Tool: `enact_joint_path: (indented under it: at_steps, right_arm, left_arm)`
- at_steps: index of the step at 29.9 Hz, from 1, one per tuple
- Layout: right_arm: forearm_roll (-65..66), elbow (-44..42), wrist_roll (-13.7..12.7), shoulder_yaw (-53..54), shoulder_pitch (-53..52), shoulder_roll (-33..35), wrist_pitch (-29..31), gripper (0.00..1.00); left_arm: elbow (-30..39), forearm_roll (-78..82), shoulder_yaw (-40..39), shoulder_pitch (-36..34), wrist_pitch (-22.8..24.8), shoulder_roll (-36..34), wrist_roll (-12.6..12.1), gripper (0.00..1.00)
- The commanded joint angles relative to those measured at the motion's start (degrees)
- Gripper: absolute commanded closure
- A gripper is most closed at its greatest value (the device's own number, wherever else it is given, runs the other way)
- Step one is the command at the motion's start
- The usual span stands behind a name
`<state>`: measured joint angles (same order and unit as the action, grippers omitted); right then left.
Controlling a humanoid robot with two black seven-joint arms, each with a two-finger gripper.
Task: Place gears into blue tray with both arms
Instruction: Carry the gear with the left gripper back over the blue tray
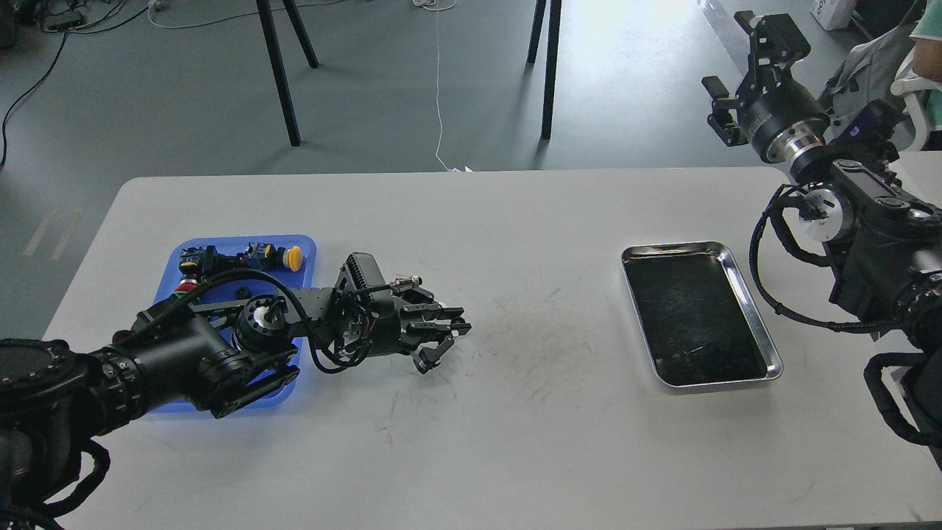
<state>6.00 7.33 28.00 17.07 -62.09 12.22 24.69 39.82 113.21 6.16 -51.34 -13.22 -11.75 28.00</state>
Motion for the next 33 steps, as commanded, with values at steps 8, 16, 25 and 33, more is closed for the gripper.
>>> enact_joint_path:
  at_steps: [8, 16, 25, 33]
  right_arm:
    - [0.06, 0.05, 0.00, -0.11, 1.88, 0.09, -0.17, 0.02]
    - [0.06, 0.05, 0.00, -0.11, 3.12, 0.35, -0.17, 0.02]
    - [0.24, 0.05, 0.00, -0.11, 3.12, 0.44, -0.17, 0.02]
    - [0.06, 0.05, 0.00, -2.83, 3.38, 0.00, -0.26, 0.02]
  left_arm:
    - [-0.53, -0.98, 0.08, -5.43, 1.09, -0.47, 0.00, 0.84]
    - [-1.41, -0.27, 0.17, -7.28, 1.45, -3.10, 0.00, 0.84]
    - [-0.71, -0.45, 3.68, -10.62, 1.62, -7.32, 0.00, 0.83]
    - [-0.54, -0.27, 5.09, -10.97, 1.62, -9.78, 0.00, 0.83]
